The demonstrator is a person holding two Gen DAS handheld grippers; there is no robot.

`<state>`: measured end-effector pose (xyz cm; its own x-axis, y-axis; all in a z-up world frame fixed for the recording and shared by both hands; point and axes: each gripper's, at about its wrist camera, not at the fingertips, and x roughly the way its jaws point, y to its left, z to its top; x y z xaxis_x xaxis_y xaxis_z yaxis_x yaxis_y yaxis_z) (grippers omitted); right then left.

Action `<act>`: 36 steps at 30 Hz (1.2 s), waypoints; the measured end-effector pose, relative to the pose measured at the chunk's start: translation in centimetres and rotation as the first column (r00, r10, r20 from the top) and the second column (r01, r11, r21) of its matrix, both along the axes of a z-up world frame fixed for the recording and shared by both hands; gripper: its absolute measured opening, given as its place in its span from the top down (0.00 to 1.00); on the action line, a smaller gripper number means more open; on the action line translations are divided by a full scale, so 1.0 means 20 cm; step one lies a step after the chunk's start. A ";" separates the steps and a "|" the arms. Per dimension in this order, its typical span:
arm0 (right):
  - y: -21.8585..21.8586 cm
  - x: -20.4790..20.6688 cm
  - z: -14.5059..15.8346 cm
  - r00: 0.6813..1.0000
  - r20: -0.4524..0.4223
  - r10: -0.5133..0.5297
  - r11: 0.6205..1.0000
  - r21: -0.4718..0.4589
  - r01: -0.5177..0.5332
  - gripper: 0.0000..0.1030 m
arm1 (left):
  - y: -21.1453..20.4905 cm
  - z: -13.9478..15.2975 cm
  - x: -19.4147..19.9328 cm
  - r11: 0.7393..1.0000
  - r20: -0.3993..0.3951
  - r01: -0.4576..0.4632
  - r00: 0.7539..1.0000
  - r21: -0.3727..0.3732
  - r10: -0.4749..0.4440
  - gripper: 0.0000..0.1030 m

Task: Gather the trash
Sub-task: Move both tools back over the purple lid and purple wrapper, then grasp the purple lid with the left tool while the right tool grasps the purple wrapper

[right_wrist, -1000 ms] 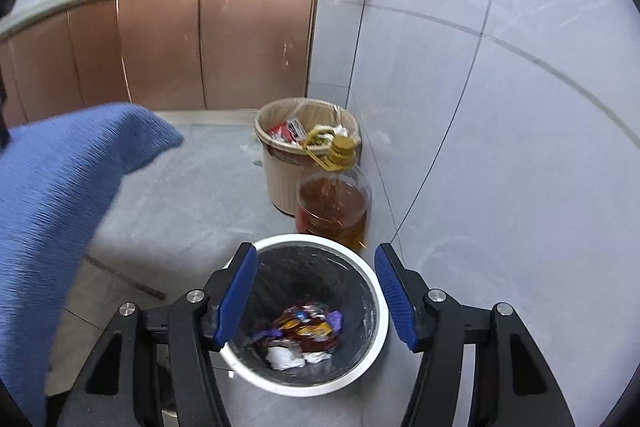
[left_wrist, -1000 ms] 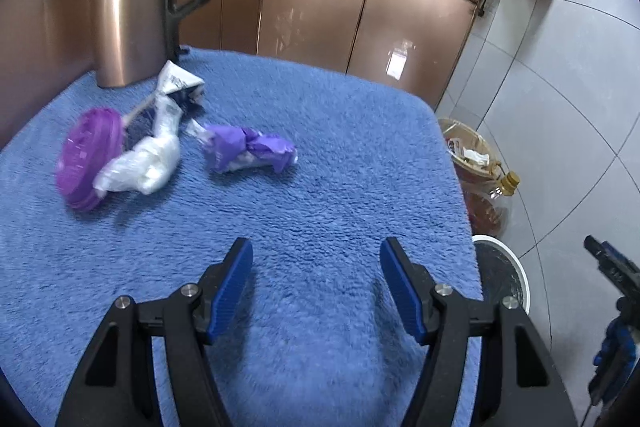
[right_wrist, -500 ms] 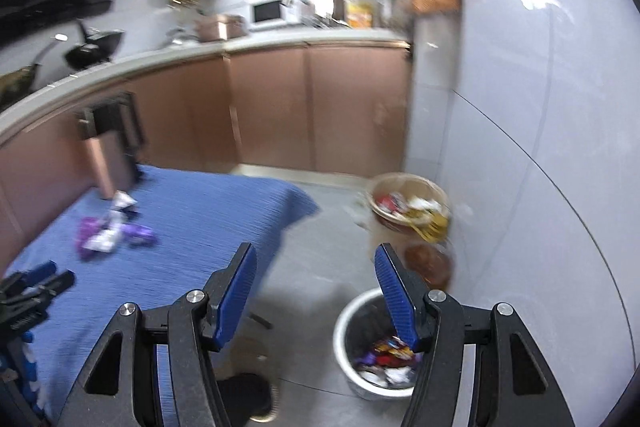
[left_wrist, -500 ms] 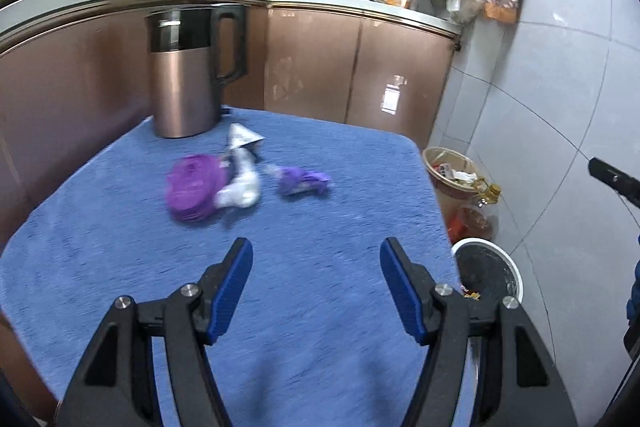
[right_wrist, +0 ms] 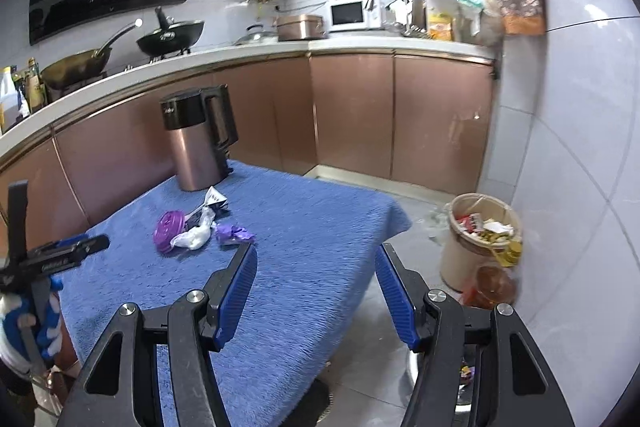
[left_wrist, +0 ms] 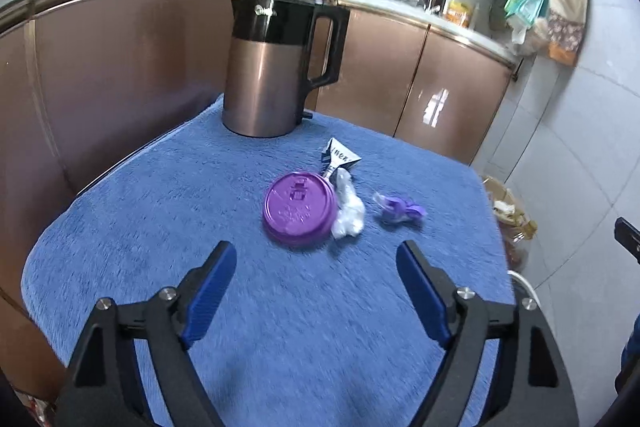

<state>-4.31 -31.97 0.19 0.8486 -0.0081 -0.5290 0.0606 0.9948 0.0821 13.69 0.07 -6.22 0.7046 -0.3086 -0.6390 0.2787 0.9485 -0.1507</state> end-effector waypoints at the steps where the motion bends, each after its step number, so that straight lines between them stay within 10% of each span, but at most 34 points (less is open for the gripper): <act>1: 0.01 0.04 -0.02 1.000 -0.010 0.010 1.000 0.001 -0.010 0.43 | -0.02 -0.02 0.05 1.000 -0.011 0.003 1.000 0.014 -0.003 0.21; 17: 0.14 0.73 -0.33 0.973 -0.146 0.179 0.983 0.062 -0.172 0.43 | -0.28 -0.31 0.67 0.981 -0.104 0.044 0.994 0.191 -0.025 0.21; 36: 0.52 1.24 -0.66 0.860 -0.313 0.403 0.907 0.015 -0.420 0.41 | -0.16 -0.43 0.66 0.995 -0.147 0.096 0.985 0.037 -0.089 0.21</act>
<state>20.51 -21.57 -13.07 0.5794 0.2724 -0.7682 -0.3418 0.9368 0.0743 26.83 -3.11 -14.85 0.5731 -0.3377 -0.7466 0.3439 0.9261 -0.1550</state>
